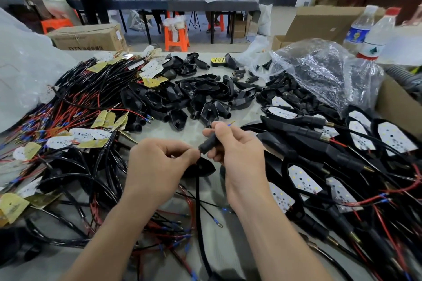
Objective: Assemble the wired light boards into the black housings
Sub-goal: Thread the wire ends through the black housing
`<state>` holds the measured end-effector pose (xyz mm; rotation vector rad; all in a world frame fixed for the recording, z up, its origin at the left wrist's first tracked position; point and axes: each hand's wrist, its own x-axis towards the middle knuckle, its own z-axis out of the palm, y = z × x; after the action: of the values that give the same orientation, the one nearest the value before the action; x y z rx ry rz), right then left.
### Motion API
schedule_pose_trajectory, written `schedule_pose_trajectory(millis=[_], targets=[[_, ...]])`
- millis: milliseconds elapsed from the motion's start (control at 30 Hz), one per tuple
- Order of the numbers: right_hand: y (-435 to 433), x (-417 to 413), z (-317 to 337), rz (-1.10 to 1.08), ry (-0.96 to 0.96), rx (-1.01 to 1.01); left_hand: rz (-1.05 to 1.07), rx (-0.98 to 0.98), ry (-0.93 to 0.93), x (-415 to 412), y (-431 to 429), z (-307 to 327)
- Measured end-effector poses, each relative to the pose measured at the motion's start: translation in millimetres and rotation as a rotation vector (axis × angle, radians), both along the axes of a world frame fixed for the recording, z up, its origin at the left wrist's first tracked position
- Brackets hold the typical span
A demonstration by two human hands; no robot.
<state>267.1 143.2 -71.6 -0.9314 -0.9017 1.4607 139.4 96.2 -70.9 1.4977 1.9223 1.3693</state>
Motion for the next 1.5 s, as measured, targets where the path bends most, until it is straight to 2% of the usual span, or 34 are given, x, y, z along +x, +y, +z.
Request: schedule_pose_trajectory(millis=[33,100,200,300,367,433,533,567,633,767,867,933,1067,1200,1367,1500], targets=[[-0.2,-1.3,-1.0,-0.013,-0.020,-0.006,-0.014,0.027,0.063,2.9,-2.4,1.1],[0.6,-1.4,-0.9,-0.020,-0.038,-0.011,-0.074,0.072,0.072,6.0,-5.9,1.1],[4.4,4.3,1.3,-0.034,0.013,0.003,-0.120,0.059,-0.023,4.5,-2.8,0.6],[6.3,7.4,1.5,-0.049,0.080,0.026,-0.151,-0.040,-0.168,2.7,1.9,-0.6],[4.9,6.4,0.5,-0.026,0.059,0.054,-0.156,-0.070,-0.170,3.0,2.3,-1.9],[2.9,5.2,-1.0,0.021,-0.022,0.099,-0.117,-0.056,-0.051,2.8,-0.7,-3.6],[2.8,4.6,-7.2,0.031,-0.264,0.146,0.005,-0.002,0.373,1.6,-3.8,-6.4],[3.5,4.9,-9.0,0.015,-0.322,0.150,0.013,0.018,0.430,1.7,-4.7,-6.6],[5.8,6.2,-9.8,-0.019,-0.304,0.133,-0.015,0.027,0.363,1.3,-4.0,-5.7],[9.1,8.7,-6.5,-0.068,-0.081,0.048,-0.139,-0.064,-0.033,1.0,2.0,-6.8],[10.8,9.5,-6.4,-0.073,0.006,0.010,-0.226,-0.160,-0.195,1.8,6.3,-10.9],[9.6,8.8,-5.8,-0.032,-0.010,0.029,-0.205,-0.141,-0.185,-0.5,7.3,-12.1],[5.6,5.7,-6.2,0.126,-0.131,0.114,-0.183,-0.124,-0.011,-4.3,1.7,-11.7],[7.7,7.1,-6.9,0.121,-0.199,0.116,-0.147,-0.134,-0.114,-3.9,1.4,-9.7],[9.2,7.0,-10.4,0.120,-0.212,0.064,-0.219,-0.089,-0.220,-3.2,2.8,-9.7],[8.3,5.6,-11.2,0.126,-0.185,0.058,-0.247,-0.044,-0.182,0.8,2.9,-8.3]])
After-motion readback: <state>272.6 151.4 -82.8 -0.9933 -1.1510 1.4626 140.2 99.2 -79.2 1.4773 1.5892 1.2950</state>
